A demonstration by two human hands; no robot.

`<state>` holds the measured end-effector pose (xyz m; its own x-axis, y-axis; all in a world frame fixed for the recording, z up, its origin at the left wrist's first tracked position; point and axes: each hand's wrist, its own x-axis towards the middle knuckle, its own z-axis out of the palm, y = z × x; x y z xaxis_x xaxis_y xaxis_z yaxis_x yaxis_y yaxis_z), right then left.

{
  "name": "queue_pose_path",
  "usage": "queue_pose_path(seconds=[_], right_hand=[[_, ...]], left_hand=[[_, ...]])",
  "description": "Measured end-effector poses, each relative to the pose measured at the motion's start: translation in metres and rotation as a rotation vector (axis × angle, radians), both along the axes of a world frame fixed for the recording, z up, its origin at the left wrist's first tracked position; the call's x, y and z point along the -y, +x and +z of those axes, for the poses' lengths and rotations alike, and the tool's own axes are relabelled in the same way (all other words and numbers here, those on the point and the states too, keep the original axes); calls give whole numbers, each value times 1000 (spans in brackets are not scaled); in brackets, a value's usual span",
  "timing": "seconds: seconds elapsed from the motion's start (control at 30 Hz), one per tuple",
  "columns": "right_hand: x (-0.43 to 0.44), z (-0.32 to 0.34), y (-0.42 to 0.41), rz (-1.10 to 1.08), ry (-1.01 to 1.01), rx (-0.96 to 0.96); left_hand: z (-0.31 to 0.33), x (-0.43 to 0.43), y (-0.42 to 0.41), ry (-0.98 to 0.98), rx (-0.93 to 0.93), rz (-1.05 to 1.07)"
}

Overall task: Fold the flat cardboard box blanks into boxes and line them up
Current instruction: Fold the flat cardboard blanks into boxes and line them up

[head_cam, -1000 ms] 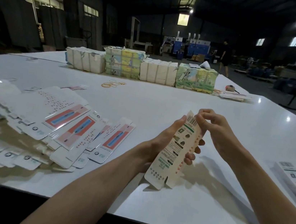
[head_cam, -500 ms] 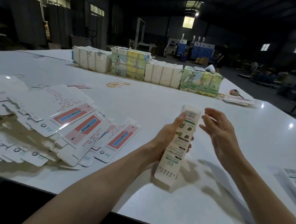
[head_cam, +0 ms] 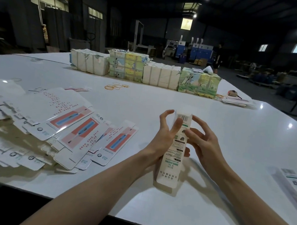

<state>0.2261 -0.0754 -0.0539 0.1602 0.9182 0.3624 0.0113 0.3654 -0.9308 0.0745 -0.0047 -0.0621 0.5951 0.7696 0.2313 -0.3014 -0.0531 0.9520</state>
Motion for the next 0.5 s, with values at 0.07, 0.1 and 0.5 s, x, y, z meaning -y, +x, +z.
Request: queue_pose_path(seconds=[0.07, 0.1, 0.5], right_hand=[[0, 1, 2, -13, -17, -30], [0, 1, 3, -16, -24, -43], [-3, 2, 13, 38, -62, -53]], left_hand=[[1, 0, 1, 35, 2, -23], [2, 1, 2, 42, -3, -37], [3, 6, 2, 58, -37, -180]])
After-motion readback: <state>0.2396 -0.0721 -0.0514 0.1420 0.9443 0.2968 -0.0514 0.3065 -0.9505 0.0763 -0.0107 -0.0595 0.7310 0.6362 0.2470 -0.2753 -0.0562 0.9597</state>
